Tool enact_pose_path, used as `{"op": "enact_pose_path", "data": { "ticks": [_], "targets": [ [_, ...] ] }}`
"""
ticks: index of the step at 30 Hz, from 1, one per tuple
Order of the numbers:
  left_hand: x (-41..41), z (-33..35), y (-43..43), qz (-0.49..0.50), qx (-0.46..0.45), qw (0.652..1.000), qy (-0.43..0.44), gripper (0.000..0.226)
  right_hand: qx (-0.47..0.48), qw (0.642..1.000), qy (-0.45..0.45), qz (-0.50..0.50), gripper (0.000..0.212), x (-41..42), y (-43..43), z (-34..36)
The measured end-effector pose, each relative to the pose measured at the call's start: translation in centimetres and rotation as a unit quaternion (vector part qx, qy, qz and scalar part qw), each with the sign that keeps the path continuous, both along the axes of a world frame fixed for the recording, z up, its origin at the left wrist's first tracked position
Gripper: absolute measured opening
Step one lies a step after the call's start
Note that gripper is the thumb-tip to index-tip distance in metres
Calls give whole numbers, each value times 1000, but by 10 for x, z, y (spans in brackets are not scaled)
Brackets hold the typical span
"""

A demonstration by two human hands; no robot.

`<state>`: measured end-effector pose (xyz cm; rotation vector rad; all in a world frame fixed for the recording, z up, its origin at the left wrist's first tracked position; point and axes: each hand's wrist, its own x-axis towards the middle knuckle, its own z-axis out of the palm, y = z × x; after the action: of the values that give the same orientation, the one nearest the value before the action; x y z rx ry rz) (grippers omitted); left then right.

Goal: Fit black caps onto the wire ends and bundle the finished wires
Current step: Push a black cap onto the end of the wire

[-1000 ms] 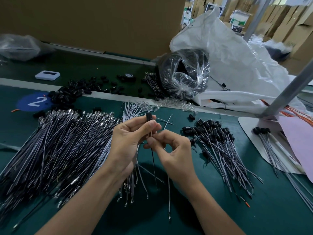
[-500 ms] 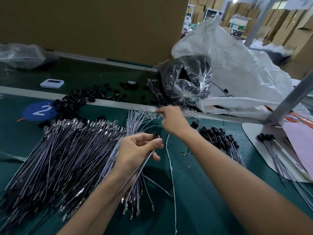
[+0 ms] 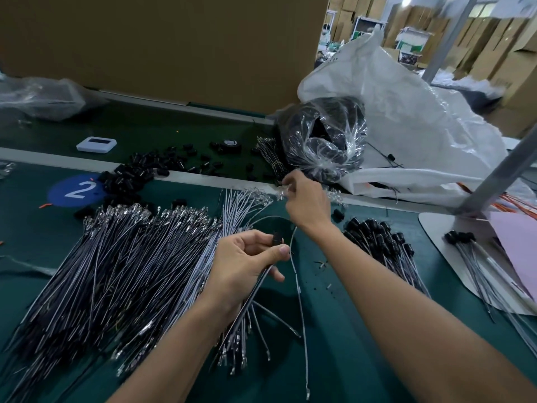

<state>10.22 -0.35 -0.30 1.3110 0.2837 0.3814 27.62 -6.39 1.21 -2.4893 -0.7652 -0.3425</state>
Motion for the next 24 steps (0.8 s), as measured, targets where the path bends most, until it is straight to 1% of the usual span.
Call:
{"op": "enact_pose_path", "data": {
  "ticks": [1, 2, 3, 4, 7, 8, 9, 11, 13, 16, 18, 21, 24],
  "targets": [
    [0, 0, 0, 2, 3, 1000, 3, 42, 73, 997, 14, 21, 22, -8, -5, 5],
    [0, 0, -1, 6, 6, 1000, 6, 43, 152, 986, 49, 50, 20, -17, -10, 10],
    [0, 0, -3, 10, 6, 1000, 10, 44, 219, 968, 91, 78, 17, -28, -18, 14],
    [0, 0, -3, 18, 2, 1000, 11, 41, 265, 950, 130, 102, 15, -39, -27, 17],
    [1, 1, -5, 47, -26, 999, -7, 21, 330, 906, 222, 145, 18, -69, -60, 16],
    [1, 2, -5, 50, -36, 998, -15, 18, 351, 891, 246, 148, 20, -76, -69, 13],
    [0, 2, -6, 47, -44, 998, -21, 19, 375, 875, 269, 147, 22, -81, -75, 10],
    [-1, 3, -7, 39, -42, 998, -20, 28, 408, 849, 303, 141, 24, -85, -79, 5],
    [-2, 4, -9, 37, -36, 999, -15, 32, 406, 848, 311, 140, 24, -87, -78, 3],
    [-1, 3, -9, 34, -32, 999, -21, 22, 391, 862, 286, 148, 25, -90, -78, 2],
    [-1, 2, -9, 27, -13, 999, -26, 19, 378, 876, 257, 156, 23, -91, -78, 1],
    [0, 2, -9, 26, 1, 999, -38, 21, 350, 899, 208, 165, 20, -92, -78, -1],
    [2, 0, -10, 27, 14, 998, -47, 23, 348, 910, 154, 166, 19, -89, -79, -2]
  ]
}}
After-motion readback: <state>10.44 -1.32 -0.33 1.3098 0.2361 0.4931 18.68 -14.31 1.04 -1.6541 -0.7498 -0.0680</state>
